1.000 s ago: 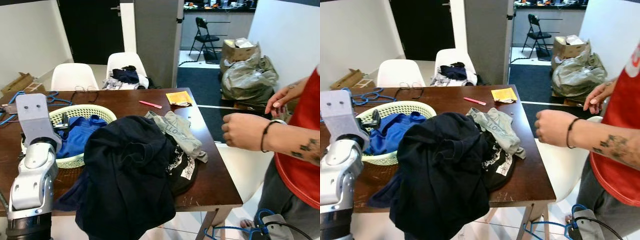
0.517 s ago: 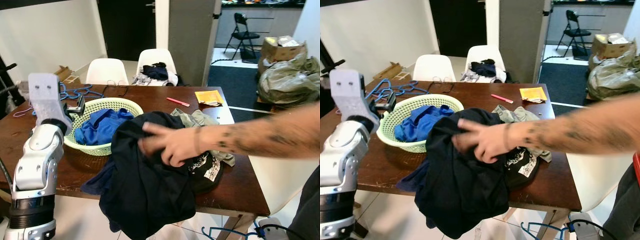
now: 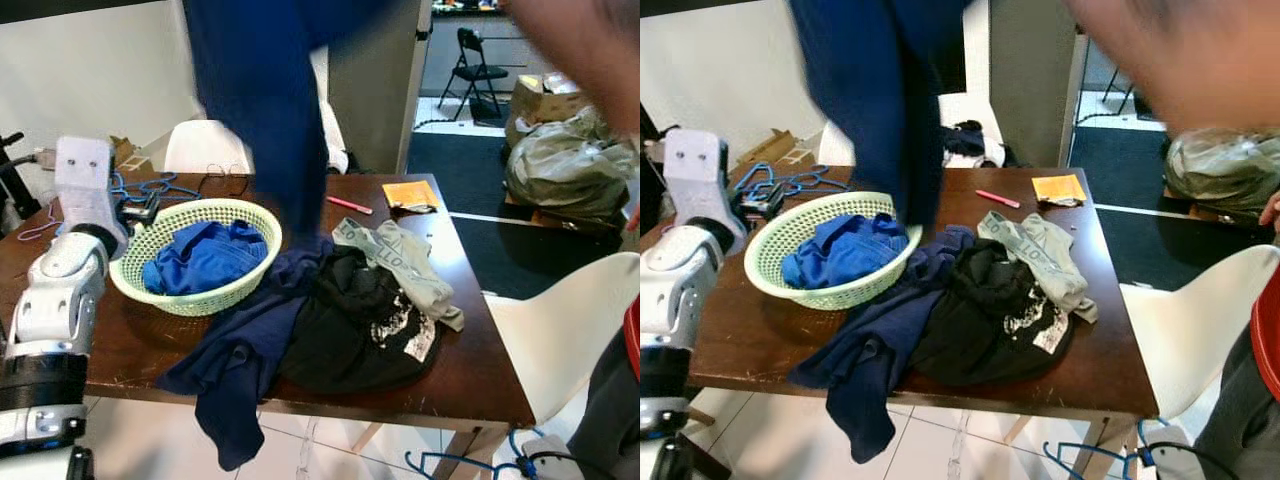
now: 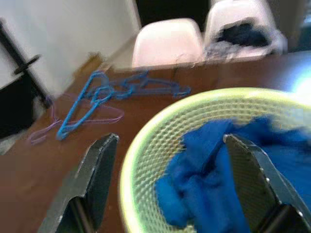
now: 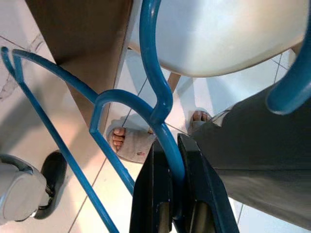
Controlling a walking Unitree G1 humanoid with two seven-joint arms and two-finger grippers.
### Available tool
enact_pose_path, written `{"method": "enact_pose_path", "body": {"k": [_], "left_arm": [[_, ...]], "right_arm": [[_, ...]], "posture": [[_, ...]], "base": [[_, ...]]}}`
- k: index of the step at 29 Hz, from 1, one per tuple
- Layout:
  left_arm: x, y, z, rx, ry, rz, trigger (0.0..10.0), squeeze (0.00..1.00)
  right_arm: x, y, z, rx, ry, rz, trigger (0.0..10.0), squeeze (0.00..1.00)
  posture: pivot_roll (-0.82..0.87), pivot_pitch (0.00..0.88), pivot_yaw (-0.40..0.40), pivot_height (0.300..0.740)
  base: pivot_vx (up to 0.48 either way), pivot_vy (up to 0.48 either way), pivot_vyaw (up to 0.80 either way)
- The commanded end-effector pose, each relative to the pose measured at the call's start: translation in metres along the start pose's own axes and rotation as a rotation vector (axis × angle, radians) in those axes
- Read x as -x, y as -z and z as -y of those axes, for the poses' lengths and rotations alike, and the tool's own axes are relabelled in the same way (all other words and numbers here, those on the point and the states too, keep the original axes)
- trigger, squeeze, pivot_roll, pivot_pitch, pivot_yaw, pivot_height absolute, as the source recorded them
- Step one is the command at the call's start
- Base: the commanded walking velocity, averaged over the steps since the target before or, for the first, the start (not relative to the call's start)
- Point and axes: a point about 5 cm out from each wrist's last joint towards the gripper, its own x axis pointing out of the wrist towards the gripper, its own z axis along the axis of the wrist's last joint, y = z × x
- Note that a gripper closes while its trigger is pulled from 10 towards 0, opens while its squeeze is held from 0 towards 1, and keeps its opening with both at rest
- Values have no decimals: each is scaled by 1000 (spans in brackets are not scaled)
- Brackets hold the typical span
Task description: Hang hanger
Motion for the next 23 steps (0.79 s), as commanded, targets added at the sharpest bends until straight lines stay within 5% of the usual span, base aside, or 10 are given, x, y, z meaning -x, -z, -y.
{"method": "enact_pose_path", "body": {"k": [1,14,23], "left_arm": [[-2,4,-4,-33,0,-20,10000,0],[-24,13,38,-26,239,-148,10000,0],[-27,21,54,-88,296,-220,10000,0]], "right_arm": [[1,-15,20,-20,82,76,10000,0],[30,-5,50,42,107,64,10000,0],[40,-2,60,69,111,43,10000,0]], "posture": [[-79,22,-26,740],[-169,97,-46,740],[-194,113,-59,740]], "base": [[0,0,0],[0,0,0],[0,0,0]]}}
